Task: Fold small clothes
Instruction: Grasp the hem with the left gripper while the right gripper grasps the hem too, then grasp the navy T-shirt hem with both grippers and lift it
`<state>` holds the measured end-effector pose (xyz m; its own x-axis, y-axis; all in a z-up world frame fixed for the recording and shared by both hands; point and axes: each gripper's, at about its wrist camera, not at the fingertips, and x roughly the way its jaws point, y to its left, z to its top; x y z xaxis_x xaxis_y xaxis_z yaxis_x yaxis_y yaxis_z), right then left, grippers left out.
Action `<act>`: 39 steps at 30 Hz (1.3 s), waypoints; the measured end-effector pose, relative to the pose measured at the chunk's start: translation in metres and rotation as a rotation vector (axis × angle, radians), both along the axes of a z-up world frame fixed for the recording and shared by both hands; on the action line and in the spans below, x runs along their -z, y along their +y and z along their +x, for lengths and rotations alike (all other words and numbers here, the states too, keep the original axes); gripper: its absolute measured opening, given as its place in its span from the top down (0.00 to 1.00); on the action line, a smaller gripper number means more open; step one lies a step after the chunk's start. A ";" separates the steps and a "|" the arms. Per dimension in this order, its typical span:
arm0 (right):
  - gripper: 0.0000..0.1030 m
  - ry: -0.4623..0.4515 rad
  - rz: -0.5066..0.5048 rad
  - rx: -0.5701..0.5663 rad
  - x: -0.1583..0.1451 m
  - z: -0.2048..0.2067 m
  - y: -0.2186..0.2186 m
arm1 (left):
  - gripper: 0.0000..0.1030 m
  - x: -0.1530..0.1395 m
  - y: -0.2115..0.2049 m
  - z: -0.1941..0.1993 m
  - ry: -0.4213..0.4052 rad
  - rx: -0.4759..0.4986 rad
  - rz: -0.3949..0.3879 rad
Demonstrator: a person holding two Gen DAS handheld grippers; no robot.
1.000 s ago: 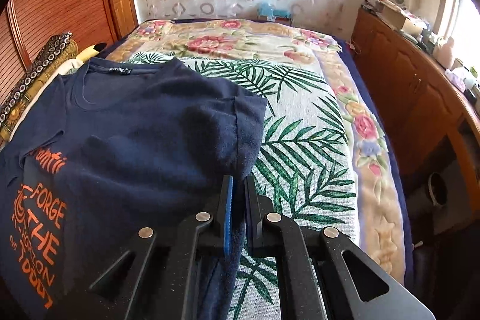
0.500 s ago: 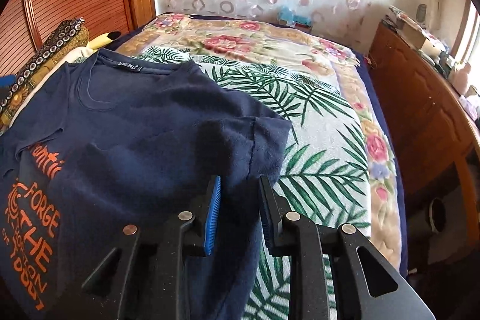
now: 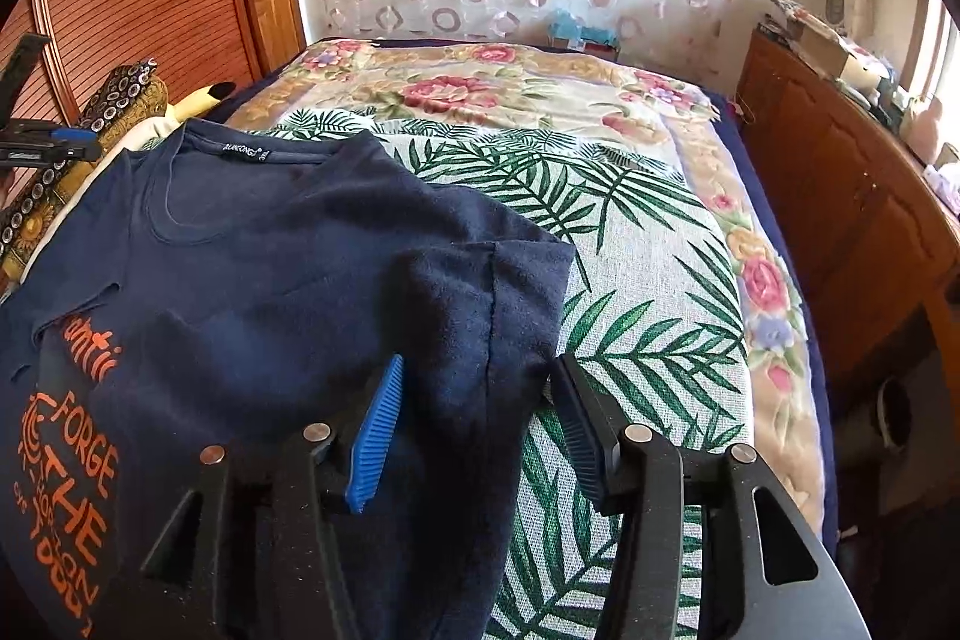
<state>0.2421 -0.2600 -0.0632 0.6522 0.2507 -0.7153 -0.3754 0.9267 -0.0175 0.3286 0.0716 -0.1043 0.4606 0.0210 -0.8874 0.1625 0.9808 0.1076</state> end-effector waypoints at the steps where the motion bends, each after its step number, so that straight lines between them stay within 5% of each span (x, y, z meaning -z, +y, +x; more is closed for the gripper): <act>1: 0.48 0.003 0.008 -0.001 0.000 0.000 0.000 | 0.54 0.004 0.000 0.004 0.014 0.002 0.015; 12: 0.47 0.001 0.001 0.000 0.000 -0.001 0.004 | 0.56 0.022 -0.005 0.016 0.077 0.025 0.036; 18: 0.41 0.010 0.011 -0.016 0.000 0.000 0.004 | 0.88 0.019 -0.001 0.007 0.055 0.041 -0.021; 26: 0.24 0.025 0.020 -0.037 0.002 0.002 0.000 | 0.93 -0.021 -0.011 -0.037 -0.137 0.069 -0.091; 35: 0.25 0.056 -0.016 0.007 -0.001 0.019 0.001 | 0.93 -0.050 -0.024 -0.093 -0.248 0.126 -0.161; 37: 0.28 0.050 -0.015 0.012 -0.002 0.025 0.003 | 0.93 -0.049 -0.022 -0.099 -0.257 0.121 -0.161; 39: 0.42 0.045 -0.018 0.007 -0.003 0.029 0.007 | 0.93 -0.047 -0.017 -0.109 -0.257 0.114 -0.174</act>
